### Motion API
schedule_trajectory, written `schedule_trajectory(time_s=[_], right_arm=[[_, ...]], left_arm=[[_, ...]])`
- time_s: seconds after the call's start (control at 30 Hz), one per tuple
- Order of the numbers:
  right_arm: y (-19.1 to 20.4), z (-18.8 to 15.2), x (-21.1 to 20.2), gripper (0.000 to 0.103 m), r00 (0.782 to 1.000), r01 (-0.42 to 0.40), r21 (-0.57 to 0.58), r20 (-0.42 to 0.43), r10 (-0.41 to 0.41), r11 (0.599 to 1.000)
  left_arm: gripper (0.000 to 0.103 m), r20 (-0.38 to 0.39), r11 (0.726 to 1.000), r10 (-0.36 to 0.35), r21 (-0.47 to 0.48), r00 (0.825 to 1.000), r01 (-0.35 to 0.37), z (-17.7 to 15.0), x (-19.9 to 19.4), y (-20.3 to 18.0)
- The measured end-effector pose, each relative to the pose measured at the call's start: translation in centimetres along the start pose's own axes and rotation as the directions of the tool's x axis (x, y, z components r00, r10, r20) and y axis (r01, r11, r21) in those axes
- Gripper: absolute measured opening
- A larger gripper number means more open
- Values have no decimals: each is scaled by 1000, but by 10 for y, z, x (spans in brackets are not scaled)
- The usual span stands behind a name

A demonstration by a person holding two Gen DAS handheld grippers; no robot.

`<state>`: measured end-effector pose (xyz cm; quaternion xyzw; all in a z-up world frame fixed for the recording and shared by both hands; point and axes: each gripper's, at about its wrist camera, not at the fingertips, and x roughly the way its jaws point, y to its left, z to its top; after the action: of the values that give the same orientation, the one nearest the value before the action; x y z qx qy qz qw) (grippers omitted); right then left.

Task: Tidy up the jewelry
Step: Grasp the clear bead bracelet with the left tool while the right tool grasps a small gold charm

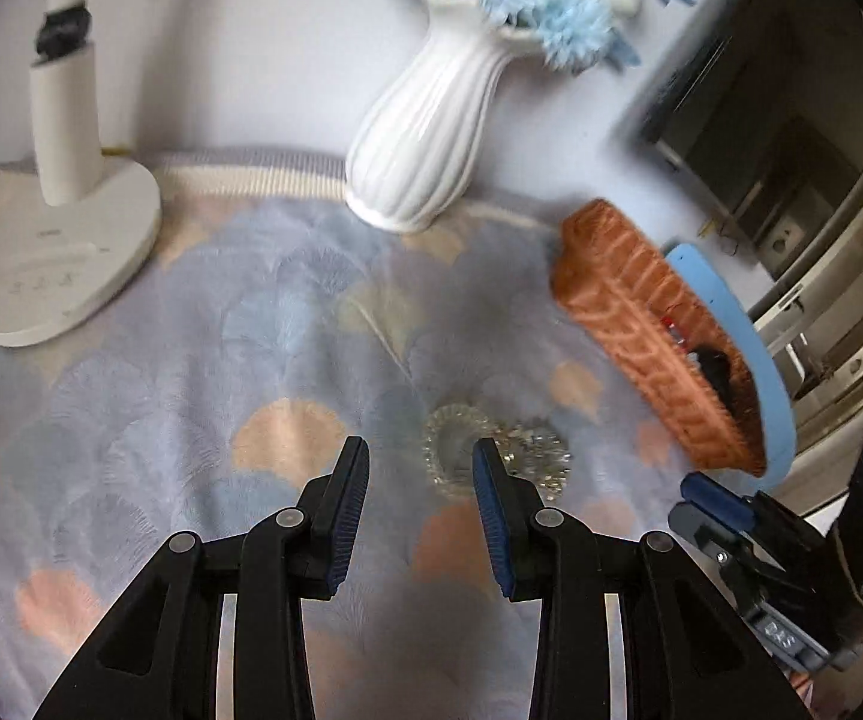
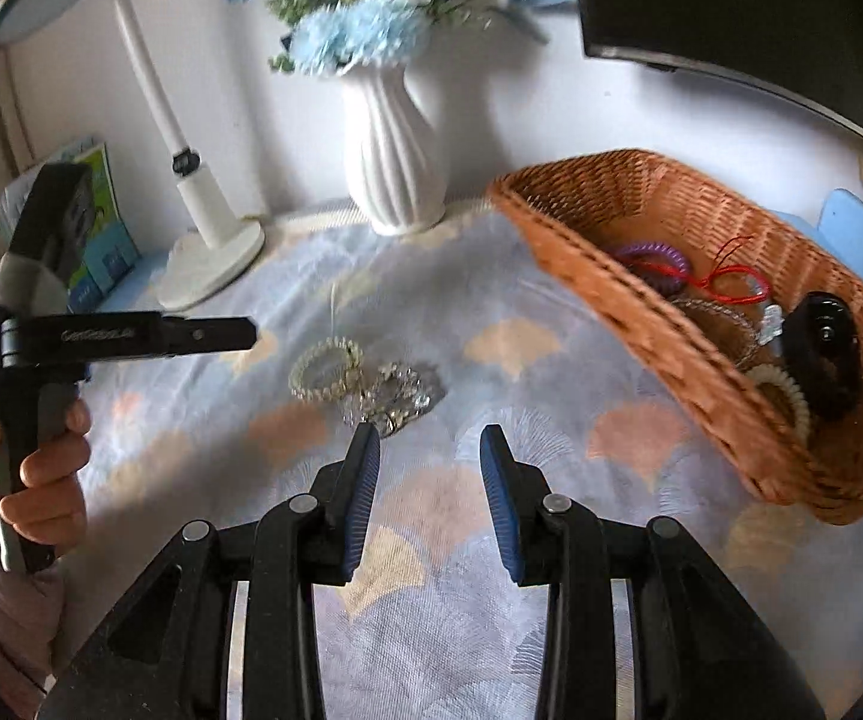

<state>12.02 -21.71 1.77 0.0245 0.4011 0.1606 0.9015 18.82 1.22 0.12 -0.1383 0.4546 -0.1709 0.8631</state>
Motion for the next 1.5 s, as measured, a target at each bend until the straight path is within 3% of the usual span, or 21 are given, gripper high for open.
schedule_trajectory(time_s=[0.1, 0.23, 0.37, 0.4, 0.5, 0.57, 0.73, 0.8, 1.17, 1.2, 1.27, 1.5], right_arm=[[4, 0, 9, 38, 999, -7, -7, -51, 7, 1000], [10, 1, 23, 38, 984, -84, -34, -161, 77, 996], [18, 10, 36, 38, 979, -89, -72, -192, 74, 993], [20, 13, 38, 38, 979, -89, -82, -192, 72, 993], [30, 18, 45, 38, 982, -70, -159, -187, 40, 985], [34, 20, 51, 38, 981, -60, -191, -192, 22, 980], [35, 37, 57, 38, 982, -91, -171, -180, 60, 981], [41, 44, 61, 38, 982, -105, -195, -178, 70, 975], [85, 47, 109, 31, 961, -133, -463, -278, -1, 876], [84, 45, 114, 20, 957, -133, -467, -290, -9, 874], [81, 44, 114, 14, 957, -141, -451, -291, 5, 881], [79, 38, 91, 12, 951, -220, -368, -287, 115, 903]], left_arm=[[37, -6, 999, 41, 36, 999, -41, -1, 16, -6], [37, 1, 986, 126, 106, 992, -126, -13, 35, -17], [37, 12, 967, 193, 166, 981, -192, -16, 41, -28], [35, 18, 964, 202, 170, 979, -202, -16, 41, -28], [15, 28, 961, 230, 153, 973, -231, -14, 40, -24], [10, 23, 967, 220, 124, 975, -221, -12, 38, -16], [9, 9, 978, 190, 92, 982, -190, -11, 32, -1], [9, 13, 973, 210, 91, 978, -211, -11, 30, 2], [9, 9, 978, 210, 3, 978, -210, -5, 23, 24], [9, 9, 977, 212, 5, 977, -212, -6, 23, 24], [9, 12, 975, 223, 18, 975, -224, -7, 22, 24], [9, 17, 965, 254, 55, 967, -255, -8, 25, 17]])
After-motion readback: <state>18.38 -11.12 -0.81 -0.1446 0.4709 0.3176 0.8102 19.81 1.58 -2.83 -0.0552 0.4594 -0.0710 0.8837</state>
